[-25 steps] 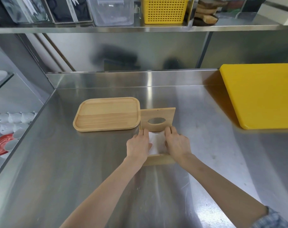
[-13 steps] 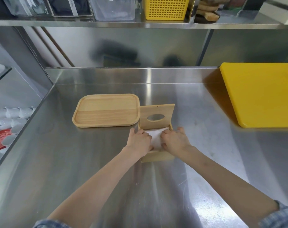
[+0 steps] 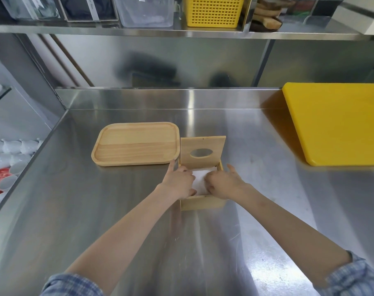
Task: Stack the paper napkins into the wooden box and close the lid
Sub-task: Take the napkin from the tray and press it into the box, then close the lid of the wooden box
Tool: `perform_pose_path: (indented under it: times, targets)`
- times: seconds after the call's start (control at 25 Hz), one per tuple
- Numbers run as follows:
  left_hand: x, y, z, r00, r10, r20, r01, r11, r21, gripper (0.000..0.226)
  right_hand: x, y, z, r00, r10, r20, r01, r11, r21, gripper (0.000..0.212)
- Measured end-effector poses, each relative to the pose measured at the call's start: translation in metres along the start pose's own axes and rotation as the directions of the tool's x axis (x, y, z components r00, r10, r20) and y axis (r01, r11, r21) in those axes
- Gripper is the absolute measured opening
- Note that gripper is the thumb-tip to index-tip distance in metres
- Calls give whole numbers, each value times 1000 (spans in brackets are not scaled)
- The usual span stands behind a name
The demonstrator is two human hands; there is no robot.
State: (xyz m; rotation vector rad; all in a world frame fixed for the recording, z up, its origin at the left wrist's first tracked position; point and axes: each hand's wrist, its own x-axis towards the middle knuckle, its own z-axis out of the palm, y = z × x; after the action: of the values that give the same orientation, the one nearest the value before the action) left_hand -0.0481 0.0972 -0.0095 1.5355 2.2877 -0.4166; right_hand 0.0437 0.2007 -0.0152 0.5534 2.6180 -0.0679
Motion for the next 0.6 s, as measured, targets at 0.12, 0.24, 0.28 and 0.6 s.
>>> perform_pose_path:
  times: [0.12,0.24,0.28,0.6]
  targets:
    - [-16,-1,0,945,-103,-310,-12,937,-348,35,-15,3,-7,955,-4,-298,78,969,235,28]
    - [-28,-3,-2,751,-274,-601,-65,875,-479,27,-27,6,-14,778,112,-619,180,903,390,17]
    - [-29,-5,-4,678,-306,-669,-72,877,-475,25,-28,8,-16,711,148,-688,209,889,408,13]
    - [-18,-20,-30,675,-386,-629,104,894,-437,46,-16,20,-40,650,232,-724,160,889,429,43]
